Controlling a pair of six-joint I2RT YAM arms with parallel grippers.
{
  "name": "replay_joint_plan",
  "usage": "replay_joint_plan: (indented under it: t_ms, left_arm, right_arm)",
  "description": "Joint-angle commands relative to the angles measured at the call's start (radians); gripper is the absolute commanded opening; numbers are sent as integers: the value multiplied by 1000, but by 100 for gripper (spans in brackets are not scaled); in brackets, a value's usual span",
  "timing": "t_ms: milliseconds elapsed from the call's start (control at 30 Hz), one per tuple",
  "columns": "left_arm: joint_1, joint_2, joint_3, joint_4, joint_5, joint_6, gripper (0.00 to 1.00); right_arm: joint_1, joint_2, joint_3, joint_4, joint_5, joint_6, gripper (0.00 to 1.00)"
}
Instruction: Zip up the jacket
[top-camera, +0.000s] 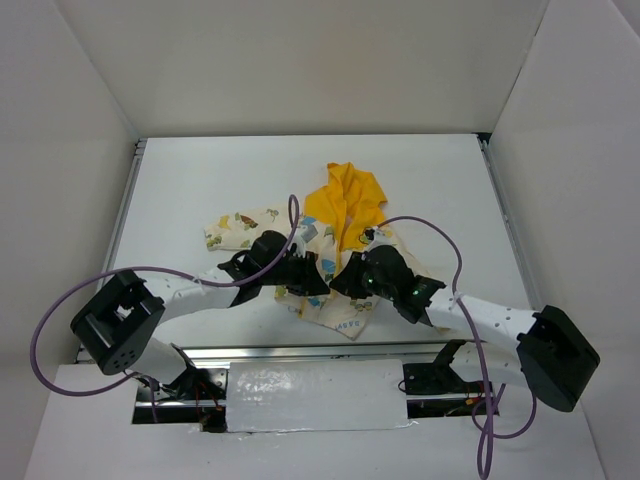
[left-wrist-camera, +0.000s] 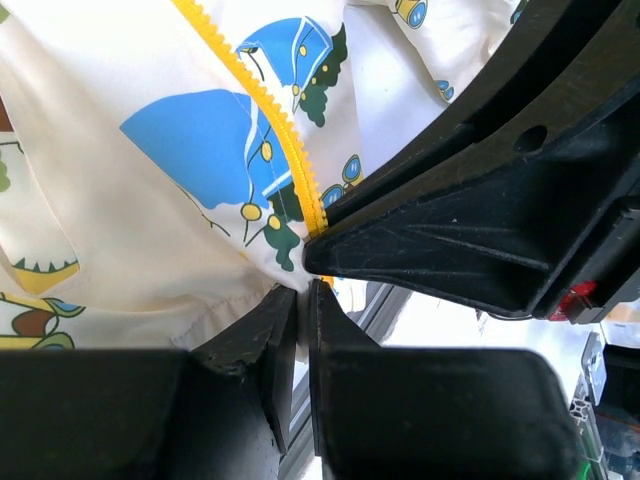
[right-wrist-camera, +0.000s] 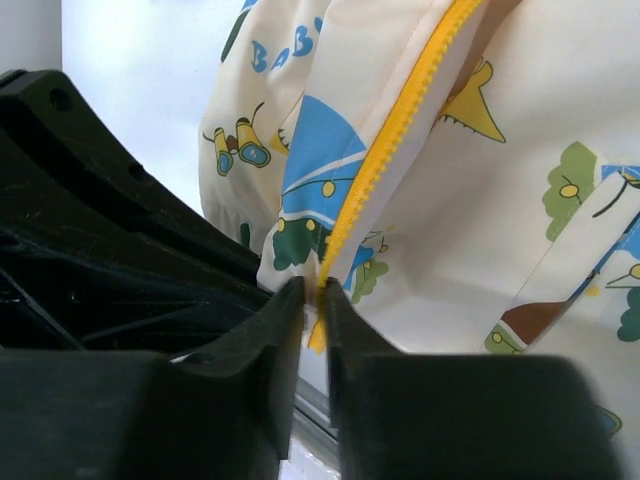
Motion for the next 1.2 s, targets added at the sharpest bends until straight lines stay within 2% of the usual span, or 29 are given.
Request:
replay_joint_plan:
  t_ms: [0,67,133,233,267,333,467,633,700,800,900,1167]
  left_arm:
    - [8,-38,2,91,29,-15,0]
    - [11,-42,4,77,26,-10,0]
    - [11,-44,2,69,26,-5,0]
    - [11,-39,8,54,21,4,22]
    - [11,-36,8,45,23,7,39]
    - [11,-29,13,23,21,17,51]
    - [5,-9,31,-29,0,50,48]
    - [-12,5,59,-60,-26,62,41]
    - [-12,7,62,-50,-16,57,43]
    - [-12,11,71,-43,1,53,52]
    - [-12,8,73,-30,13,47,56]
    - [-14,36,71,5,58,34,48]
  right_arm:
    - [7,-14,-11,81,-39,10,15]
    - [7,-24,-11,72,-31,11,10]
    - [7,-35,-11,61,-15,13,0]
    - [9,-54,4,11,16,14,0]
    - [7,-57,16,-17,28,14,0]
    - [7,-55,55,-83,63,10,0]
    - [9,-51,119,-208,102,5,0]
    - [9,-57,133,-216,87,0,0]
    - [9,-51,136,-207,67,0,0]
    - [12,-37,138,-203,58,2,0]
    - [14,-34,139,-200,58,2,0]
    - [20,-29,148,-183,58,17,0]
